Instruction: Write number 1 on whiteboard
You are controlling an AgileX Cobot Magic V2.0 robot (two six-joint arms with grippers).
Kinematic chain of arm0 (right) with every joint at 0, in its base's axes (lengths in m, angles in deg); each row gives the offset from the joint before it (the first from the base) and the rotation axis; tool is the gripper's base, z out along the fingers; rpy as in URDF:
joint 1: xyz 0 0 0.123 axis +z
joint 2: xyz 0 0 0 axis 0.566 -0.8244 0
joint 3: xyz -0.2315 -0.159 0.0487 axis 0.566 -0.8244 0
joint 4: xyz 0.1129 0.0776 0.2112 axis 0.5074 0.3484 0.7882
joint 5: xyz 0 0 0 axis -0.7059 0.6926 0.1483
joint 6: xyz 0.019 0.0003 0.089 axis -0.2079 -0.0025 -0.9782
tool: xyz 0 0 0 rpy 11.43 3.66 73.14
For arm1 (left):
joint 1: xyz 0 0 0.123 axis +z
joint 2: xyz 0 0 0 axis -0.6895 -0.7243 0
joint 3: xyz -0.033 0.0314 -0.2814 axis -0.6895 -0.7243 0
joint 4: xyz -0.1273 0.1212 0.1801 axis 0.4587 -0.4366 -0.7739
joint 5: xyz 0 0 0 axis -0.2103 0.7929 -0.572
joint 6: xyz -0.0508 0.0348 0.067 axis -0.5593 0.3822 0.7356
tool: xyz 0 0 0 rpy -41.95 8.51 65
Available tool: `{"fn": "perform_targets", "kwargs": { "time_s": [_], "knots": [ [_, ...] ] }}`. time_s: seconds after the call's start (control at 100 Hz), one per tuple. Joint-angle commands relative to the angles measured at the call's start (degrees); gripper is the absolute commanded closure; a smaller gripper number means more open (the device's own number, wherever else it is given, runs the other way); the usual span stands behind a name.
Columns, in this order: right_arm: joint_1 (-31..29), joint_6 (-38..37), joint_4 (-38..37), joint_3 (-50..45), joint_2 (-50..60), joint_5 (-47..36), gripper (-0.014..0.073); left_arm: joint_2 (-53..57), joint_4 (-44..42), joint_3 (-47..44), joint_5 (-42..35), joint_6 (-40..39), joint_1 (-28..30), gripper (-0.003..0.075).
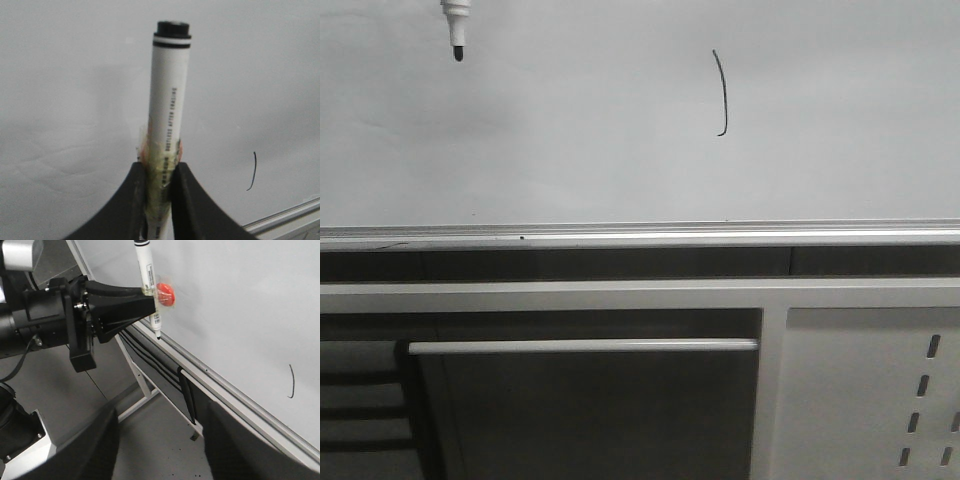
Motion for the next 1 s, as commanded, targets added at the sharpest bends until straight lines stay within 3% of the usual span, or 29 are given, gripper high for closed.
{"fn": "perform_targets", "kwargs": {
  "time_s": [0.0, 0.19, 0.46, 0.99],
  "knots": [
    [-0.3, 0.0, 2.2, 2.0, 0.6, -1.6, 0.0246, -0.2, -3.7, 1.6, -3.7, -1.7, -0.1, 0.0741],
    [-0.3, 0.0, 2.2, 2.0, 0.6, -1.6, 0.0246, -1.6, -5.0, 1.6, -4.4, -6.4, 1.2, 0.0741],
    [-0.3, 0.0, 2.2, 2.0, 0.6, -1.3, 0.0246, -3.4, -14.5, 1.7, -0.6, -16.9, 7.0, 0.0741],
    [-0.3, 0.0, 2.2, 2.0, 0.6, -1.5, 0.0246, -3.5, -18.3, 1.7, -0.1, -18.1, 11.8, 0.0741]
  ]
}}
